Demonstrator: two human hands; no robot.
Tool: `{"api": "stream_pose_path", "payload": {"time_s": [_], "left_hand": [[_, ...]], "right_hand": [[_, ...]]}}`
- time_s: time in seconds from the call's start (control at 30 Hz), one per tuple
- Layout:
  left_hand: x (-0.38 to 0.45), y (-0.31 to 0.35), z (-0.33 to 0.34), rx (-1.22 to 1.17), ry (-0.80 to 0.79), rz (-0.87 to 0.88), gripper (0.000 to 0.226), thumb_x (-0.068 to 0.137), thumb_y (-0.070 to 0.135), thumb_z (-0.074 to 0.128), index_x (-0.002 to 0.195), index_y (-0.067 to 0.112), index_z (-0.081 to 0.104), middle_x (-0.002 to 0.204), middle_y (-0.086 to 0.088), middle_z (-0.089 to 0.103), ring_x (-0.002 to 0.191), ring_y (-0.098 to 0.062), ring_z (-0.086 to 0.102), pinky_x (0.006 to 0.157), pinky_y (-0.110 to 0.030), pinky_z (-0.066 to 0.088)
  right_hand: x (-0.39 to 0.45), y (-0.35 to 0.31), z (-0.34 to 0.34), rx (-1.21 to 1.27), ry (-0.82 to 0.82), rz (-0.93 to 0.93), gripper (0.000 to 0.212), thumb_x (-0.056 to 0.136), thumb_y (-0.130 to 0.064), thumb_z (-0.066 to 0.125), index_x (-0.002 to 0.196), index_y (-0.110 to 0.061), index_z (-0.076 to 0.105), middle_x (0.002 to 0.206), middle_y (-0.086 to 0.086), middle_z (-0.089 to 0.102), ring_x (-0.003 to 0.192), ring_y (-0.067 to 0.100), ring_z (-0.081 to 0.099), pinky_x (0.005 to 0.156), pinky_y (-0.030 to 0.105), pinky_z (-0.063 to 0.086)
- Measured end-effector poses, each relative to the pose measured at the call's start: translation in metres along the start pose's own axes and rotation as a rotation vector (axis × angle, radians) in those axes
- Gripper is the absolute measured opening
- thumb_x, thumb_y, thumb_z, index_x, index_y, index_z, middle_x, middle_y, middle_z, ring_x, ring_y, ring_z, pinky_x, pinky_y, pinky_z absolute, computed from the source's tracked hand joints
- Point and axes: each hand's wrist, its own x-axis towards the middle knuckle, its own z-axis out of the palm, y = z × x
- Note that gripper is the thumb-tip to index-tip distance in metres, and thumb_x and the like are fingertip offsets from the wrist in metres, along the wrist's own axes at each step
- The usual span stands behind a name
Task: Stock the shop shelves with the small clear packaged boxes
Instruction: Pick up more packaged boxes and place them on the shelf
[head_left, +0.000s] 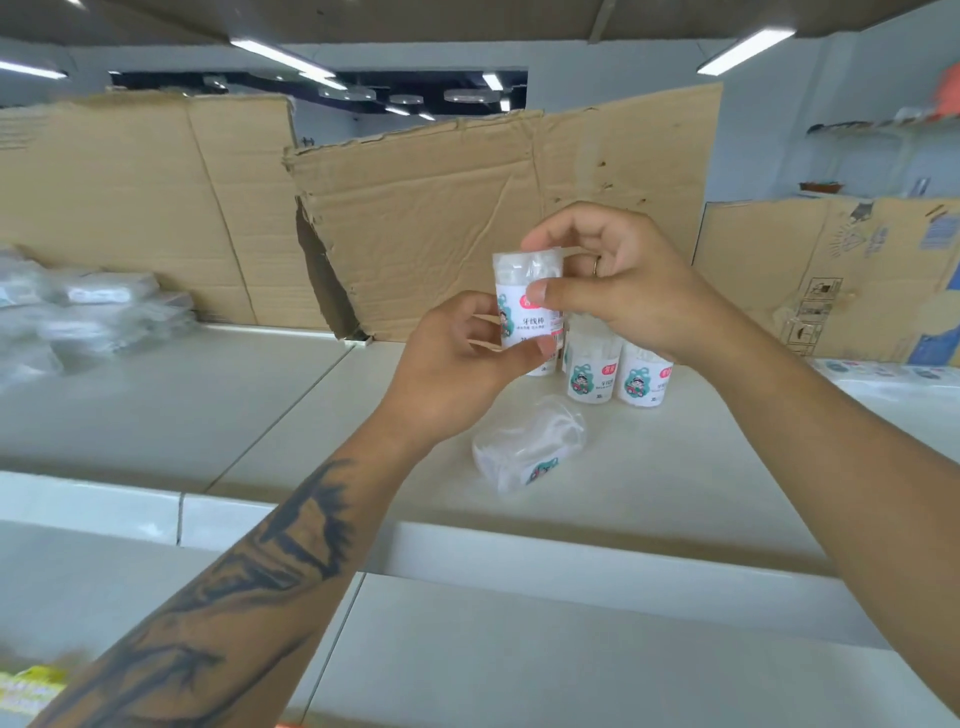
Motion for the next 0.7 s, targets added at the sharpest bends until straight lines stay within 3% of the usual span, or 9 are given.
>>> {"api": "stream_pose_path", "payload": {"time_s": [0.1,0.23,0.4,0.5,0.6,0.7], "left_hand": [[-0.001,-0.01,0.004,0.067,0.034,-0.017,0.043,0.072,0.041,0.09,0.105,0.028,0.066,0.092,0.006,0.075,0.082,-0.014,0.073,0.076,-0.035,0.058],[-0.005,-0.014,0.006,0.12,0.065,0.002,0.042,0.071,0.05,0.087,0.104,0.033,0.065,0.092,0.011,0.073,0.083,-0.015,0.072,0.081,-0.042,0.06],[-0.012,-0.014,0.005,0.178,0.078,-0.078,0.05,0.076,0.057,0.083,0.114,0.036,0.059,0.098,0.01,0.069,0.086,-0.011,0.069,0.074,-0.028,0.051],[-0.019,-0.01,0.0,0.139,0.077,-0.152,0.053,0.077,0.066,0.078,0.117,0.037,0.058,0.099,0.01,0.068,0.089,-0.008,0.068,0.071,-0.025,0.047],[-0.029,-0.005,-0.004,0.139,-0.054,-0.148,0.057,0.068,0.073,0.078,0.111,0.04,0.062,0.096,0.011,0.071,0.083,-0.003,0.068,0.07,-0.024,0.046],[-0.038,-0.006,-0.002,0.265,-0.261,-0.153,0.063,0.063,0.074,0.079,0.116,0.048,0.058,0.1,0.013,0.071,0.088,-0.001,0.069,0.078,-0.026,0.05]], "right_hand": [[-0.003,0.014,0.006,-0.087,0.026,-0.028,0.027,0.083,-0.007,0.081,0.106,-0.014,0.069,0.104,-0.006,0.07,0.086,0.01,0.068,0.077,0.029,0.058],[-0.007,0.02,0.009,-0.134,0.082,-0.047,0.024,0.087,-0.011,0.08,0.107,-0.013,0.068,0.103,-0.004,0.073,0.079,0.01,0.065,0.065,0.024,0.055],[-0.009,0.028,0.008,-0.311,0.067,-0.056,0.027,0.085,-0.03,0.077,0.111,-0.025,0.071,0.105,-0.015,0.072,0.093,0.008,0.07,0.09,0.034,0.056],[-0.009,0.034,0.008,-0.424,0.104,-0.053,0.032,0.084,-0.037,0.076,0.113,-0.026,0.072,0.104,-0.011,0.074,0.096,0.007,0.069,0.093,0.036,0.054],[-0.012,0.037,0.008,-0.537,0.095,-0.05,0.029,0.089,-0.034,0.076,0.116,-0.024,0.071,0.104,-0.008,0.073,0.099,0.011,0.067,0.092,0.031,0.051],[-0.014,0.045,0.009,-0.665,0.043,-0.031,0.029,0.091,-0.032,0.074,0.117,-0.02,0.07,0.106,-0.003,0.073,0.102,0.018,0.064,0.089,0.03,0.047]]}}
